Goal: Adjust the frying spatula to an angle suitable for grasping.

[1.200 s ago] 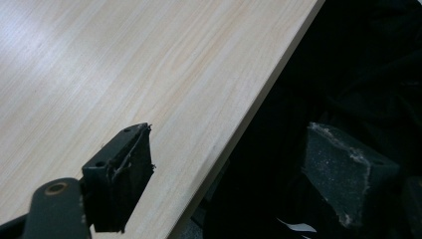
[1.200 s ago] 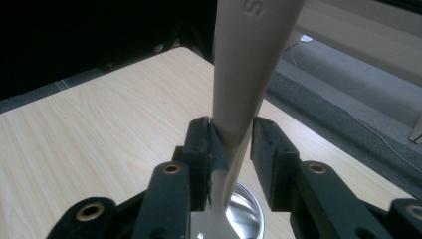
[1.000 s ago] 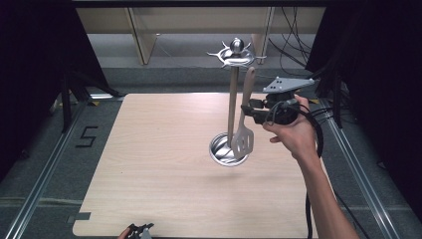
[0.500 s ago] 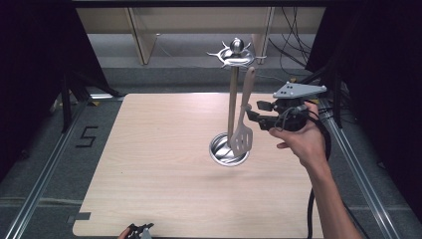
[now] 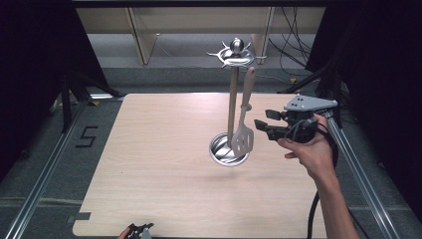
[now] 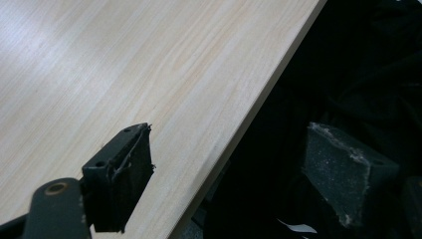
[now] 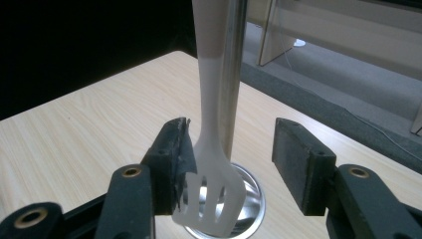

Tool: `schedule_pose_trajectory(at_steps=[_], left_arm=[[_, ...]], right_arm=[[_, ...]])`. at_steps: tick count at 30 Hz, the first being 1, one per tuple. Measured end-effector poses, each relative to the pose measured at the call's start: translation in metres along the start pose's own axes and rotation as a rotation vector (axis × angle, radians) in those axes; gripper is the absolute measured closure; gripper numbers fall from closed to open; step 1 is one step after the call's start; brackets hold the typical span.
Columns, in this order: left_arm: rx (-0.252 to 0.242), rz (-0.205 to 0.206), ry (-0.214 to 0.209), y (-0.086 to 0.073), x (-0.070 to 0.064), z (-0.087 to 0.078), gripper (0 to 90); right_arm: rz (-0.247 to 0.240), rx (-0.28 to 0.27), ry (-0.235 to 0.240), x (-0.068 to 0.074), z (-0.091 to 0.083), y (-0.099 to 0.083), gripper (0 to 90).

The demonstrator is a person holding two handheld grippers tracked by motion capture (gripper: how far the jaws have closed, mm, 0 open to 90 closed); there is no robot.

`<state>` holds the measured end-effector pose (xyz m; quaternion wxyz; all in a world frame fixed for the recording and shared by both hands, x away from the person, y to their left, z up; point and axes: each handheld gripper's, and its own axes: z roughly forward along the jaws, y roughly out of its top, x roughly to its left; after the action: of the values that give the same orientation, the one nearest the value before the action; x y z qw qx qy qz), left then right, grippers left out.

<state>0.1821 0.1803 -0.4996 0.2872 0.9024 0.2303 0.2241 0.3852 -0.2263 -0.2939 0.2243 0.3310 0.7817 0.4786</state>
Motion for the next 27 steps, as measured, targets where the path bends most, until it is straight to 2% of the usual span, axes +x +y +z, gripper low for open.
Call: schedule_pose_trajectory(at_steps=[3, 4, 5, 7, 9, 10, 13, 14, 15, 17, 18, 19, 21, 22, 25, 26, 27], left_arm=[[0.001, 0.001, -0.002, 0.0, 0.0, 0.0, 18.8], [-0.002, 0.0, 0.011, 0.0, -0.001, 0.001, 18.8], [-0.001, -0.001, 0.009, 0.0, -0.001, 0.001, 18.8], [-0.002, -0.002, -0.007, 0.0, 0.0, 0.002, 18.8], [-0.002, -0.001, 0.0, 0.0, 0.0, 0.001, 18.8], [-0.003, -0.002, 0.0, 0.0, 0.0, 0.001, 18.8], [-0.003, -0.002, 0.0, 0.0, 0.0, 0.001, 18.8], [-0.003, -0.006, -0.011, 0.0, 0.0, 0.0, 18.8], [-0.002, -0.003, 0.0, 0.0, 0.0, 0.0, 18.8], [-0.002, -0.001, 0.001, 0.0, 0.0, 0.0, 18.8], [-0.001, 0.0, 0.006, 0.0, 0.0, 0.0, 18.8], [-0.001, 0.0, 0.006, 0.0, 0.0, 0.0, 18.8], [-0.001, 0.0, 0.005, 0.0, 0.0, 0.0, 18.8], [-0.002, -0.001, 0.006, 0.0, 0.0, 0.0, 18.8], [-0.002, -0.003, 0.001, 0.0, 0.0, 0.0, 18.8], [-0.002, -0.003, 0.001, 0.0, 0.0, 0.0, 18.8], [-0.002, -0.002, 0.001, 0.0, 0.0, 0.0, 18.8]], right_arm=[[-0.002, 0.009, 0.0, 0.0, -0.002, -0.003, 48.4], [-0.011, 0.009, -0.012, 0.001, -0.003, -0.007, 47.8], [0.002, 0.01, -0.011, 0.003, -0.004, -0.009, 47.9], [-0.003, 0.009, -0.012, 0.004, -0.005, -0.011, 47.8], [-0.029, -0.003, -0.025, 0.005, -0.006, -0.016, 47.3], [-0.009, 0.01, -0.006, 0.007, -0.006, -0.018, 47.2], [-0.004, -0.003, -0.009, 0.009, -0.006, -0.025, 47.0], [-0.013, 0.01, -0.003, 0.008, -0.007, -0.027, 46.9], [-0.001, 0.015, 0.006, 0.009, -0.007, -0.029, 46.7], [-0.001, 0.01, 0.001, 0.01, -0.007, -0.034, 46.4], [-0.023, 0.006, -0.008, 0.01, -0.007, -0.036, 46.2], [-0.005, 0.011, -0.002, 0.012, -0.006, -0.038, 45.9], [-0.016, 0.015, 0.004, 0.012, -0.006, -0.04, 45.7], [0.004, 0.012, 0.007, 0.015, -0.005, -0.044, 45.4], [0.002, 0.009, 0.007, 0.016, -0.004, -0.049, 44.9], [-0.014, 0.009, 0.007, 0.015, -0.004, -0.05, 44.8], [0.004, 0.017, 0.009, 0.016, -0.004, -0.051, 44.7]])
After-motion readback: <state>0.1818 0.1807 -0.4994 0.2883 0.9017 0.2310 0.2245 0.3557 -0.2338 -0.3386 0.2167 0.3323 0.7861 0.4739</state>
